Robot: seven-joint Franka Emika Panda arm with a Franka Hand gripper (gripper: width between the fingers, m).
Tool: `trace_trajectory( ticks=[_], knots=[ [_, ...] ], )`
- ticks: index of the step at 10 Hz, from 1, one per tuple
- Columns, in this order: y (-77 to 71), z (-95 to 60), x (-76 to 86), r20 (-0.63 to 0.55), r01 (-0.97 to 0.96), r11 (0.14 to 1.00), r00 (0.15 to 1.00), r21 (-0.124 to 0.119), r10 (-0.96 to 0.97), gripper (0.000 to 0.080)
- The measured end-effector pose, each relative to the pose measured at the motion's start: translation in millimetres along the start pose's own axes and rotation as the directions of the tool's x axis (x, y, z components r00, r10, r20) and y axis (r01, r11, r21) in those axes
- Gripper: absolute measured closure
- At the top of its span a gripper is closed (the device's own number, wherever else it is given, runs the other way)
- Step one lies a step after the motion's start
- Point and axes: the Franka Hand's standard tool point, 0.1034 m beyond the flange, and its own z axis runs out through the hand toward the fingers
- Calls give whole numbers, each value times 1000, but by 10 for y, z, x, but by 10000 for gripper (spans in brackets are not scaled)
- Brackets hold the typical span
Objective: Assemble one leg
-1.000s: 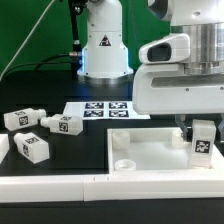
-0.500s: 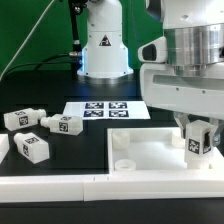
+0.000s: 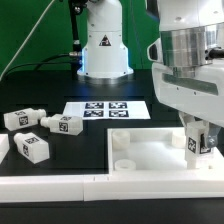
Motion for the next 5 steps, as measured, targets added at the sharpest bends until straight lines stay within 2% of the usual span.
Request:
trace_trajectory(
  ticks=[1, 2, 3, 4, 5],
  knots=[
    [-1, -7, -6, 2, 173, 985, 985, -11, -173, 308],
    [-19, -25, 6, 5, 387, 922, 922, -12, -387, 308],
    [-6, -23, -25, 20, 540, 841, 841, -23, -540, 180],
    [10, -14, -52, 31, 613, 790, 790, -29, -612, 159],
    [-3, -18, -20, 8, 658, 753, 753, -19, -658, 159]
  ],
)
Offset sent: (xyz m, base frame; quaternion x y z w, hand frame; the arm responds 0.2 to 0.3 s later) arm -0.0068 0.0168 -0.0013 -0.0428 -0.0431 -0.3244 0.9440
